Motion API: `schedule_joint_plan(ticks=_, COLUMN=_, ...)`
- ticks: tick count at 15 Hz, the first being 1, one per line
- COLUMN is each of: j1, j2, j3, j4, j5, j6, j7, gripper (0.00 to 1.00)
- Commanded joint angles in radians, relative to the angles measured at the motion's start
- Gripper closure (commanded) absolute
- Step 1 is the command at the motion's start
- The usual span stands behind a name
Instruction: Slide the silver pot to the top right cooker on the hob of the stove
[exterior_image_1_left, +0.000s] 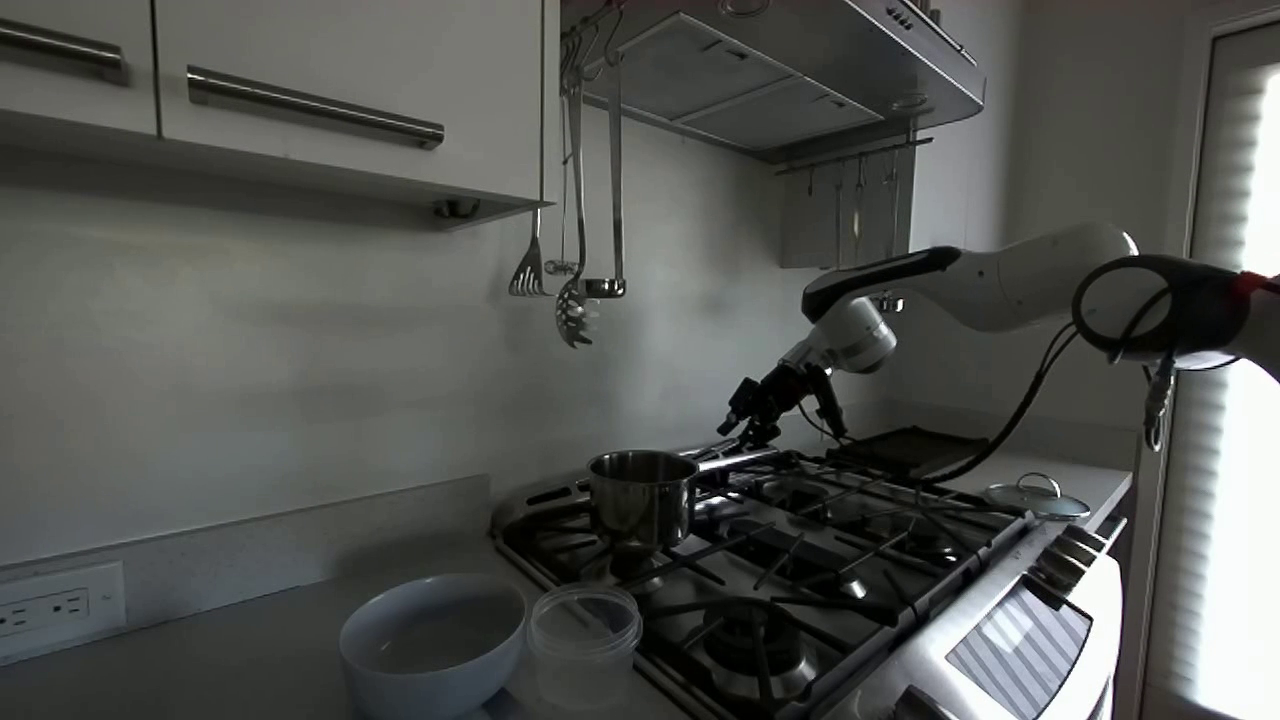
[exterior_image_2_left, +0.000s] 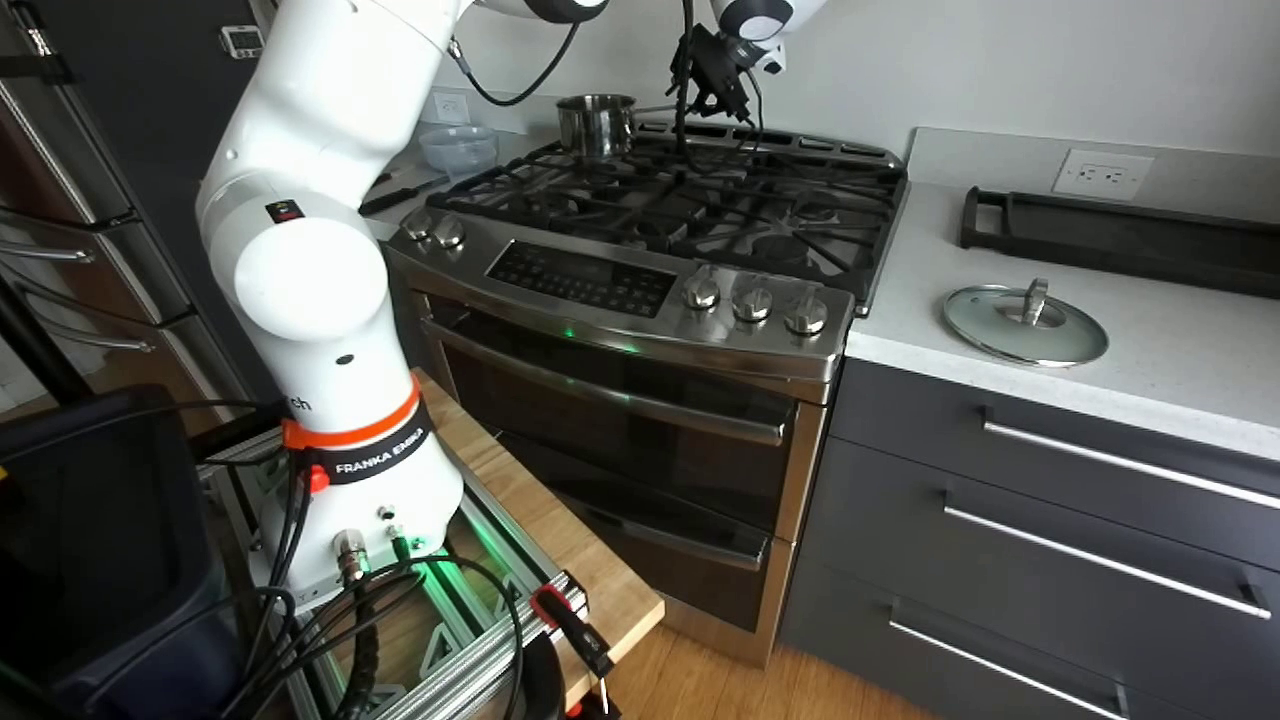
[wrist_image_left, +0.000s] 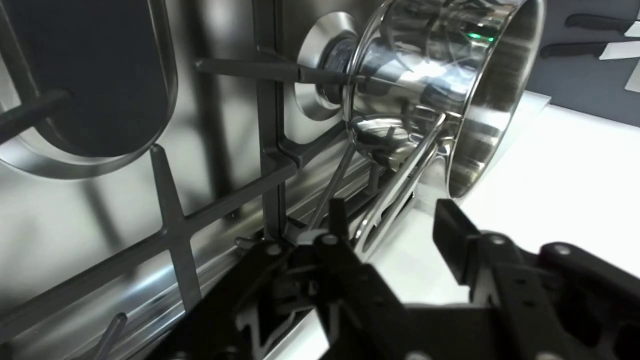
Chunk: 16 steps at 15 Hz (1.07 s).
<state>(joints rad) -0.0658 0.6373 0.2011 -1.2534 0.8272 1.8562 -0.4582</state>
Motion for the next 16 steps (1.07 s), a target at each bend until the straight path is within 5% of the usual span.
schedule_joint_plan(ticks=1, j1=-0.008, j2=0.033, j3=0.002, j4=0.035, j5=0.031, j6=-0.038, j7=0.001, gripper=0.3)
schedule_joint_plan(ticks=3, j1=-0.01, j2=0.035, j3=0.001, j4=0.031, j5=0.038, j6=-0.04, j7=0.002, gripper=0.36)
schedule_joint_plan(ticks=4, j1=-0.011, j2=0.037, j3=0.001, j4=0.031, j5=0.044, j6=-0.04, j7=0.001, gripper=0.54)
schedule_joint_plan(ticks=5, j1=-0.012, j2=0.037, j3=0.001, j4=0.029, j5=0.049, j6=-0.039, j7=0.0, gripper=0.55)
schedule_joint_plan(ticks=11, j1=-0.016, j2=0.038, j3=-0.006, j4=0.018, j5=0.068, j6=-0.037, j7=0.006, gripper=0.99)
schedule_joint_plan(ticks=16, j1=-0.012, j2=0.033, j3=-0.019, j4=0.006, j5=0.102, j6=-0.051, j7=0.01, gripper=0.97)
